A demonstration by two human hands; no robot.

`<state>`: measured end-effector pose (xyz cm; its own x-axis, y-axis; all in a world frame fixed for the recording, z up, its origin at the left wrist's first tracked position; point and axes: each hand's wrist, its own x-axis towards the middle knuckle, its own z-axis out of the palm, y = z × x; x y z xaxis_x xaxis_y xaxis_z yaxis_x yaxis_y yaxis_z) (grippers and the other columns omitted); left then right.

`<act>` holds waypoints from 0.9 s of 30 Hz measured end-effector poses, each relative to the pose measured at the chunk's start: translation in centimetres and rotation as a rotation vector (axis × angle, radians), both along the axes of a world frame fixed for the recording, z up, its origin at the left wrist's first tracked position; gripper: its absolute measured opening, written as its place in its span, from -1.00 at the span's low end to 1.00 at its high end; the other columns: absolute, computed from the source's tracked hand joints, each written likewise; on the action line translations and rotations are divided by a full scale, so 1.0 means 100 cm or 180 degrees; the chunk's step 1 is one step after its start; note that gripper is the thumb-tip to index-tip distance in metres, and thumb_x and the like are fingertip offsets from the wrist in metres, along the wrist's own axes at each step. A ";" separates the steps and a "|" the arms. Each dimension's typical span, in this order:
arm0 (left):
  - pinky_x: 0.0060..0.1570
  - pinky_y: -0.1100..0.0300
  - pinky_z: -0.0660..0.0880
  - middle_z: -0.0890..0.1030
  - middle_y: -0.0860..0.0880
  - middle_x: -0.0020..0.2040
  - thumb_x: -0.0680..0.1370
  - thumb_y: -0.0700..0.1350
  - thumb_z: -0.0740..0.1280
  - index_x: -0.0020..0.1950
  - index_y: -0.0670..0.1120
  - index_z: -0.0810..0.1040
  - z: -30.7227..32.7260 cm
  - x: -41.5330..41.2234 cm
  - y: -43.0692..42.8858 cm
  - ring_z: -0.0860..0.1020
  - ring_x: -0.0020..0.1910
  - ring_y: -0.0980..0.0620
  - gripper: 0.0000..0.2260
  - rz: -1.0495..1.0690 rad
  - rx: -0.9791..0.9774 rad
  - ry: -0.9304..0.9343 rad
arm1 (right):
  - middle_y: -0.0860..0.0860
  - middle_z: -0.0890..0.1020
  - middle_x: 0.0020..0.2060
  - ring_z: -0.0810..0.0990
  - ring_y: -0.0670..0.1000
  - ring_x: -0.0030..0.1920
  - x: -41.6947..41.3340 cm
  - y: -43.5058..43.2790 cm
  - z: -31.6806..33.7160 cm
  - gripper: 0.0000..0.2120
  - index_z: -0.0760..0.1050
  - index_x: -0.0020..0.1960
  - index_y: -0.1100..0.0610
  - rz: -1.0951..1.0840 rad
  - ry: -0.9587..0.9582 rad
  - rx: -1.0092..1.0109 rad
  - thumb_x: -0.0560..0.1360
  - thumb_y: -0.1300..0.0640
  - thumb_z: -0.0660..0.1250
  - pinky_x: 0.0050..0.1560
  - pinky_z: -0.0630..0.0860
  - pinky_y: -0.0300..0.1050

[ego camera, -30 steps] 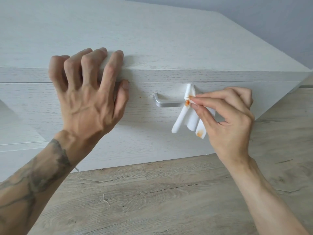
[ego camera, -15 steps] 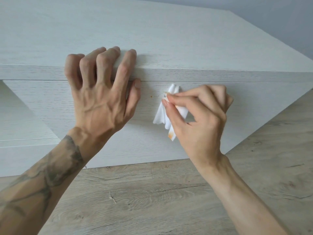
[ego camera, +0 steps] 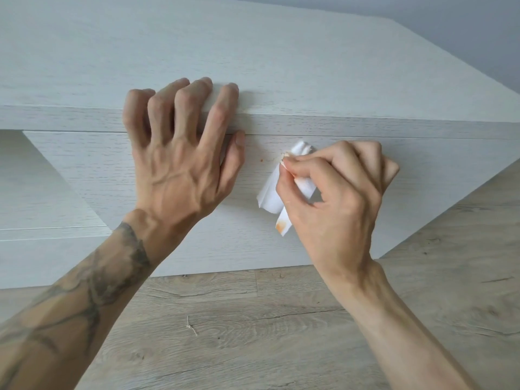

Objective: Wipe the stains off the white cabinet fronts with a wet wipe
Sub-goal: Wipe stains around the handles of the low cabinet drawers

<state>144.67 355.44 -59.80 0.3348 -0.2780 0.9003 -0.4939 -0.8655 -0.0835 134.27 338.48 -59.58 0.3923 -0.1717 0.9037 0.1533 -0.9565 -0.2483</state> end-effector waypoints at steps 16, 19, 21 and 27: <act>0.37 -0.15 0.17 0.56 -0.21 0.35 0.75 0.09 0.11 0.49 -0.11 0.49 -0.001 0.002 0.001 0.37 0.33 -0.19 -0.58 0.0003 0.0017 -0.0050 | -0.07 0.66 -0.25 0.57 0.13 -0.10 -0.002 -0.002 0.001 -0.86 0.72 -0.19 0.07 0.0030 -0.0014 -0.0018 0.55 0.14 0.54 0.07 0.27 0.02; 0.36 -0.16 0.19 0.57 -0.21 0.34 0.75 0.08 0.12 0.49 -0.11 0.49 -0.001 0.001 -0.001 0.38 0.33 -0.19 -0.58 0.0014 0.0036 -0.0078 | -0.06 0.66 -0.24 0.57 0.14 -0.10 0.001 0.000 0.004 -0.87 0.70 -0.20 0.09 0.0063 0.0063 -0.0026 0.52 0.17 0.55 0.08 0.25 0.00; 0.36 -0.16 0.18 0.56 -0.20 0.34 0.75 0.08 0.12 0.49 -0.10 0.49 0.000 0.002 -0.001 0.38 0.32 -0.19 -0.59 0.0009 0.0030 -0.0085 | -0.05 0.65 -0.24 0.58 0.14 -0.09 0.005 -0.002 0.007 -0.86 0.69 -0.21 0.09 0.0031 0.0152 -0.0096 0.51 0.17 0.55 0.08 0.24 0.00; 0.37 -0.16 0.18 0.56 -0.21 0.34 0.75 0.08 0.12 0.49 -0.11 0.49 -0.002 0.001 -0.001 0.38 0.33 -0.19 -0.59 0.0033 0.0030 -0.0071 | -0.04 0.64 -0.26 0.57 0.14 -0.10 0.003 -0.002 0.006 -0.87 0.69 -0.22 0.10 0.0096 0.0125 -0.0052 0.50 0.19 0.56 0.07 0.24 0.00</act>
<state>144.79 355.30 -59.97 0.3176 -0.2830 0.9050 -0.4829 -0.8697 -0.1025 134.54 338.29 -59.00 0.4322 -0.1447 0.8901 0.1725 -0.9556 -0.2391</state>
